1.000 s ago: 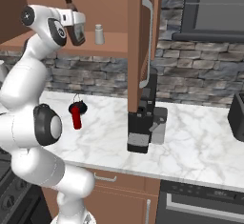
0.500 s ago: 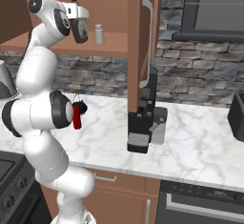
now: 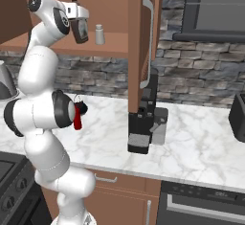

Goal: There are various items on the counter. Only move the condiments/shakers into the cabinet.

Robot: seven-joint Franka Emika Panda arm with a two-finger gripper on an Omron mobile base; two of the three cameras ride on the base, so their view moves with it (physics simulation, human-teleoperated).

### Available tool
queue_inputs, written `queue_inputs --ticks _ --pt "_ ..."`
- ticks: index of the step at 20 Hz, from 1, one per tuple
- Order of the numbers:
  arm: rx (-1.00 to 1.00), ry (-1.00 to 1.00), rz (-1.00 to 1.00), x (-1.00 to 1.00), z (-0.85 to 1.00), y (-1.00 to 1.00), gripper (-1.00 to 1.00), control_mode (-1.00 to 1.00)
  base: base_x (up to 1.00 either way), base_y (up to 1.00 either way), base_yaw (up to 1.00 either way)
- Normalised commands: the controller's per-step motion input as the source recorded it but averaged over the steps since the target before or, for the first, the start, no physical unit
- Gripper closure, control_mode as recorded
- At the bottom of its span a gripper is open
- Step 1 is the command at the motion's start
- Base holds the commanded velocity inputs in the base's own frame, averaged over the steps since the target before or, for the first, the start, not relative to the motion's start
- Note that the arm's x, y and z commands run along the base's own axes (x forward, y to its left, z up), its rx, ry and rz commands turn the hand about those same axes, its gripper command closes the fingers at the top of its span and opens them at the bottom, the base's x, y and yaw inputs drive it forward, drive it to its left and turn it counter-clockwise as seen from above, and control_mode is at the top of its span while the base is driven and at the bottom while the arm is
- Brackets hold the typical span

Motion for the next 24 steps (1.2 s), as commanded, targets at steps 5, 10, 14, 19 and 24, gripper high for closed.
queue_inputs --ticks 5,10,14,19,24 --pt "0.00 -0.01 0.00 -0.04 0.00 0.00 -1.00 -1.00 0.00 0.00 0.00" --pt "0.00 -0.13 0.00 -0.48 0.00 0.00 -1.00 -1.00 0.00 0.00 0.00" --pt "-0.03 -0.18 0.00 -1.00 -0.02 0.00 -1.00 -1.00 0.00 0.00 0.00" --pt "0.00 -0.11 -0.07 -1.00 -0.19 0.00 -1.00 -1.00 0.00 0.00 0.00" --pt "0.00 -0.01 -0.16 -1.00 -0.31 0.00 -1.00 -1.00 0.00 0.00 0.00"
